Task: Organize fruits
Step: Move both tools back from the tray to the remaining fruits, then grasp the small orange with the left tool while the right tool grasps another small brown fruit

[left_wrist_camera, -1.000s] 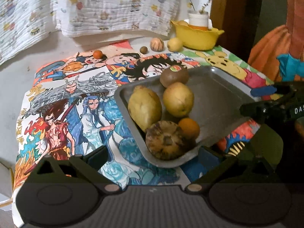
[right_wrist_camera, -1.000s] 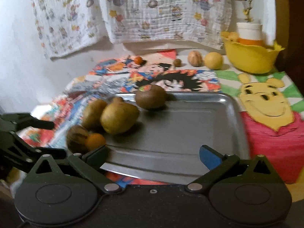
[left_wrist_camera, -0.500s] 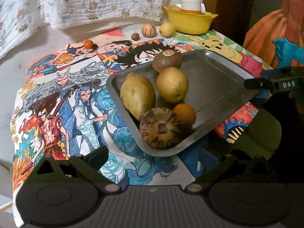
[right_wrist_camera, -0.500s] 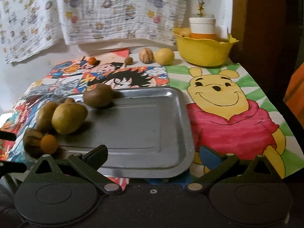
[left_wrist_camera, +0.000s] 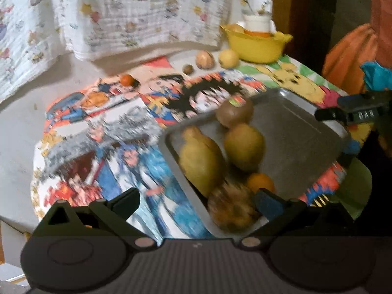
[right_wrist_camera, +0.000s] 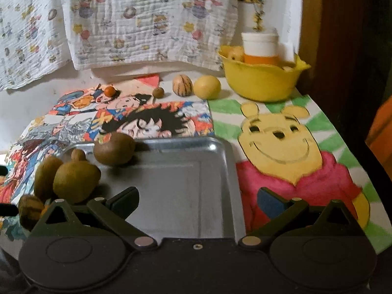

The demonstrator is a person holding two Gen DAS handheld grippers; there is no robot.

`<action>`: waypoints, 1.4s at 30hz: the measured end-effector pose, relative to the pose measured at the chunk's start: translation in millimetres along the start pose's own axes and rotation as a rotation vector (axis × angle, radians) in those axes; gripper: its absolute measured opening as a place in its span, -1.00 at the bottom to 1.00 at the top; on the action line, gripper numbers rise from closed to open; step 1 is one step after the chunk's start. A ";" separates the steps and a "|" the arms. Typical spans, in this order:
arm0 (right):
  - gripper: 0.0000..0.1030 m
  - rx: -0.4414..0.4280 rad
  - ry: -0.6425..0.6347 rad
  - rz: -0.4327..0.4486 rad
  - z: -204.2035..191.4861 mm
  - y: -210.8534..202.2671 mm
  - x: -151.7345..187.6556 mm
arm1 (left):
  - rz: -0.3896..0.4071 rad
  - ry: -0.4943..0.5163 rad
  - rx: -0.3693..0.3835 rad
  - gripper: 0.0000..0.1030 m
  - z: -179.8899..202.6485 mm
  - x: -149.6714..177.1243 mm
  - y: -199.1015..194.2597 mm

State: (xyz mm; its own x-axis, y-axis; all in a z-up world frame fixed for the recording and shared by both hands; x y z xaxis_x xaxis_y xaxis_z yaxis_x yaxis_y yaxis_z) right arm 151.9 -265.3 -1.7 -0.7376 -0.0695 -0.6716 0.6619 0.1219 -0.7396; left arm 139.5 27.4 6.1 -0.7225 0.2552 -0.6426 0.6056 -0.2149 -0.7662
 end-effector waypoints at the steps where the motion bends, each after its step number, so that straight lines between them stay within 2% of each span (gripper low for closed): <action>1: 0.99 -0.001 -0.006 0.008 -2.2 2.3 -5.3 | 0.008 -0.009 -0.010 0.99 -5.8 -5.6 1.8; 7: 0.99 -0.043 -0.025 0.063 -10.4 18.1 -44.5 | 0.030 -0.054 -0.074 0.99 -43.3 -33.8 20.2; 17: 0.99 -0.083 -0.074 0.046 -40.8 57.1 -117.7 | 0.073 -0.107 -0.126 0.99 -97.9 -86.7 53.7; 23: 0.99 -0.210 0.060 -0.012 -48.7 81.8 -174.9 | 0.120 -0.070 -0.151 0.99 -119.8 -122.5 79.9; 27: 0.99 -0.258 0.138 -0.060 -57.7 119.1 -204.5 | 0.154 -0.056 -0.139 0.99 -131.9 -148.8 107.5; 32: 0.99 -0.236 0.225 -0.112 -63.5 174.7 -212.4 | 0.165 -0.043 -0.082 0.99 -140.4 -170.6 147.2; 37: 0.95 -0.229 0.369 -0.154 -60.7 215.3 -202.7 | 0.140 -0.085 -0.021 0.99 -143.3 -182.5 182.1; 42: 0.85 -0.166 0.478 -0.181 -54.7 244.1 -191.6 | 0.146 -0.056 -0.054 0.99 -142.9 -184.9 210.9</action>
State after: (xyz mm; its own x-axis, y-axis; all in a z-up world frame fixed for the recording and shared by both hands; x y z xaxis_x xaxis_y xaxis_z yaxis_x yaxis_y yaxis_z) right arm 447.6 -168.0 -51.1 -0.8419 0.3499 -0.4108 0.5174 0.3072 -0.7987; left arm 448.5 69.7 -36.7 -0.6420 0.1718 -0.7472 0.7213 -0.1948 -0.6646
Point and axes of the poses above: each gripper's, at about its wrist camera, not at the fingertips, and y roughly the way its jaws point, z to its right, x to its underside, the point moved 4 cm from there along y, roughly the way its jaws point, and after that the axes turned 2 degrees about -y, right-handed, at the moved point
